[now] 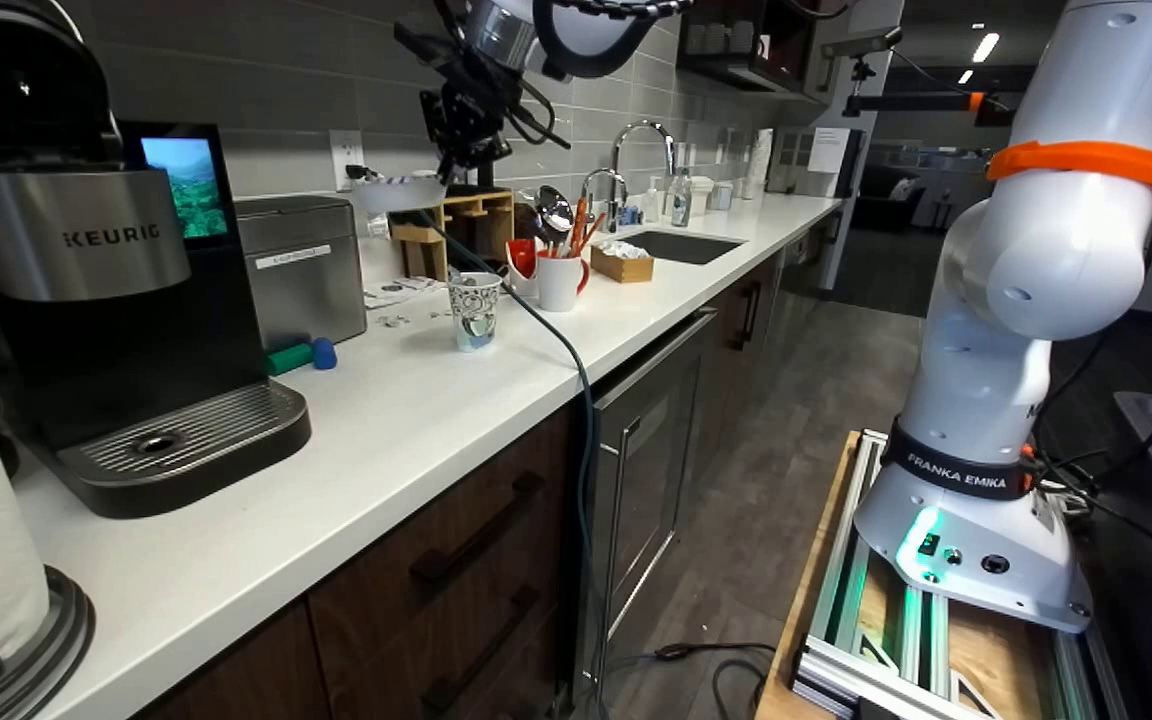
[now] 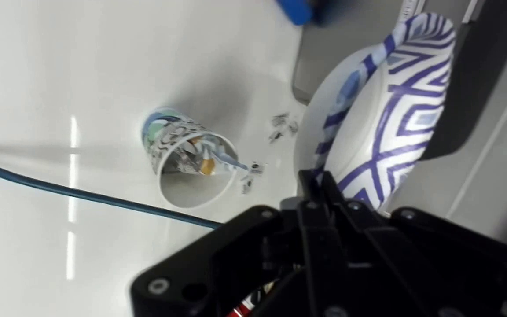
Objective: Put the bowl on top of the silver object
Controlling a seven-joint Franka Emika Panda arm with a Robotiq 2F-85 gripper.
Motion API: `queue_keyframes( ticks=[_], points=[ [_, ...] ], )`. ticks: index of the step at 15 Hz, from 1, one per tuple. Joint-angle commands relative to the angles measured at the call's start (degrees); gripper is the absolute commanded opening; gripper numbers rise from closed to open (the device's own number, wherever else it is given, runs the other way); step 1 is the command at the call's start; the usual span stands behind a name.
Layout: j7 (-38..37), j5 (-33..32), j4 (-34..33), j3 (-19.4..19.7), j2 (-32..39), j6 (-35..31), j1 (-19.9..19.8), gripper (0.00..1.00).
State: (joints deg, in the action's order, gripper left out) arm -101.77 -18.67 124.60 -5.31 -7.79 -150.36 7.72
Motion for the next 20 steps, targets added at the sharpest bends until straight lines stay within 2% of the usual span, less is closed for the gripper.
queue_keyframes(
  ticks=[1,2,8,12,17,18,20],
  points=[
    [-2.87,-3.37,-4.19,-2.94,1.21,-4.83,-3.45,0.01],
    [-2.28,-3.69,-7.35,-1.85,3.32,-4.70,-2.01,0.01],
    [3.85,0.28,-24.83,-2.70,18.11,-0.31,-0.76,0.01],
    [7.84,3.46,-36.38,-0.62,29.01,2.70,2.38,0.01],
    [11.01,7.54,-44.52,1.66,36.01,4.53,4.69,0.01],
    [11.17,7.87,-45.32,2.25,36.61,5.07,5.11,0.22],
    [10.76,7.63,-45.26,3.67,36.57,5.86,5.98,0.35]
  ],
)
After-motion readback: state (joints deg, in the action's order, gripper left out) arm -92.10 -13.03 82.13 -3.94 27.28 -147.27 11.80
